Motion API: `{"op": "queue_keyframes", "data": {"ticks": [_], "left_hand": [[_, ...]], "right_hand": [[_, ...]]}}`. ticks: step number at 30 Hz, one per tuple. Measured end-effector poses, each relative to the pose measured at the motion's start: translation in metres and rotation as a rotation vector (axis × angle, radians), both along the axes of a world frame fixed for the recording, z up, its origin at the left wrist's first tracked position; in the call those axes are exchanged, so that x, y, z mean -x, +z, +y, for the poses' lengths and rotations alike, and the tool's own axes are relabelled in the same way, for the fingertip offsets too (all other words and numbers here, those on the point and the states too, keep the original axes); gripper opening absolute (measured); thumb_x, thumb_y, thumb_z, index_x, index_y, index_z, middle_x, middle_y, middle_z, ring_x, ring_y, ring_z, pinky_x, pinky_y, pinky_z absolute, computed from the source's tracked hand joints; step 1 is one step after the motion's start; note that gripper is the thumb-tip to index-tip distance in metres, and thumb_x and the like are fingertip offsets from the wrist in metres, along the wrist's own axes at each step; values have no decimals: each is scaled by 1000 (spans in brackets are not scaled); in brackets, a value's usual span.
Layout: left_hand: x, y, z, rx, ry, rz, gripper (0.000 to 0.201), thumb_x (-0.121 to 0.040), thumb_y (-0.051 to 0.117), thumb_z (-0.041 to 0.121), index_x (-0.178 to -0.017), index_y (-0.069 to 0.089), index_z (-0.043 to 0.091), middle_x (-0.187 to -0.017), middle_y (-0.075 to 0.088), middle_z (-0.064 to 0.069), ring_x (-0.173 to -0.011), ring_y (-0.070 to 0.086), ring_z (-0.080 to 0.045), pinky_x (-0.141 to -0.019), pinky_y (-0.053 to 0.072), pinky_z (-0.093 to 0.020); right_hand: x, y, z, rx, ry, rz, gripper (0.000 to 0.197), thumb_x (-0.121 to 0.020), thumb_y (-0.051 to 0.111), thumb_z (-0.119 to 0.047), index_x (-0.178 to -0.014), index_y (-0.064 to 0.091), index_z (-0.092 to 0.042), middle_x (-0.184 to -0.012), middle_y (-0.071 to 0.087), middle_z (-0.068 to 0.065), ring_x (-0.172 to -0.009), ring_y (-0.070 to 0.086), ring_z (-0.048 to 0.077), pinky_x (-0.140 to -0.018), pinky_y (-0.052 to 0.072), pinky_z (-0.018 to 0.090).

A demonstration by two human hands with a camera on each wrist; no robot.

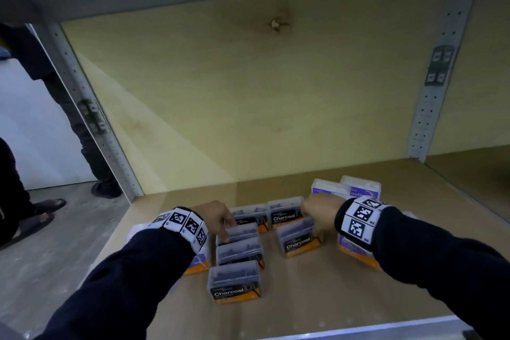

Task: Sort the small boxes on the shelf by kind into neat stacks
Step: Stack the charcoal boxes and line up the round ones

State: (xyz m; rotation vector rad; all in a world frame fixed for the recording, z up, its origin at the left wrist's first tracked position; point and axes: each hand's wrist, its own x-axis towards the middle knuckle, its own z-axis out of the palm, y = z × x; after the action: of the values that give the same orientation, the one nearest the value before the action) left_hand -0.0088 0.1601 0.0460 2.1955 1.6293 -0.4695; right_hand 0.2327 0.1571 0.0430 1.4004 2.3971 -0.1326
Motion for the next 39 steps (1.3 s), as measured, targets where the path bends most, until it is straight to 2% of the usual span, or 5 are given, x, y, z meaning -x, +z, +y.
{"op": "queue_keyframes", "data": {"ticks": [4, 13, 27, 35, 39], "left_hand": [[-6, 0, 1, -25, -64, 31, 43, -87, 64, 20, -127, 59, 5, -126, 62, -14, -115, 58, -27, -77, 37, -20], [-20, 6, 6, -81, -139, 76, 43, -85, 64, 15, -127, 59, 5, -125, 63, -13, -113, 60, -26, -92, 48, -31], [-19, -1, 14, -124, -140, 69, 42, -87, 65, 21, -125, 60, 5, -126, 61, -13, -114, 58, -27, -92, 46, -31], [-27, 2, 22, -115, -106, 80, 63, -80, 73, 27, -133, 47, 8, -136, 46, -11, -122, 49, -28, -96, 43, -34], [-32, 0, 28, -57, -95, 124, 87, -78, 74, 31, -147, 25, 10, -151, 29, -10, -138, 34, -26, -109, 35, -36]], "right_hand": [[5, -4, 2, 42, -11, -9, 38, -84, 66, -16, -118, 57, -3, -110, 61, 13, -94, 59, 24, -72, 41, 27], [19, -13, 13, -20, -19, 102, 33, -84, 62, -8, -116, 60, -3, -115, 61, 15, -104, 61, 31, -83, 51, 35], [23, -21, 25, -37, -28, 110, 38, -85, 60, -8, -122, 53, -5, -124, 56, 15, -109, 60, 31, -84, 50, 35], [36, -8, 34, 3, 8, 23, 61, -82, 68, -12, -136, 40, -4, -138, 40, 14, -115, 53, 30, -75, 42, 30], [41, -13, 52, 134, -39, -33, 78, -78, 74, -19, -142, 31, -2, -144, 38, 15, -125, 48, 31, -93, 47, 36]]}}
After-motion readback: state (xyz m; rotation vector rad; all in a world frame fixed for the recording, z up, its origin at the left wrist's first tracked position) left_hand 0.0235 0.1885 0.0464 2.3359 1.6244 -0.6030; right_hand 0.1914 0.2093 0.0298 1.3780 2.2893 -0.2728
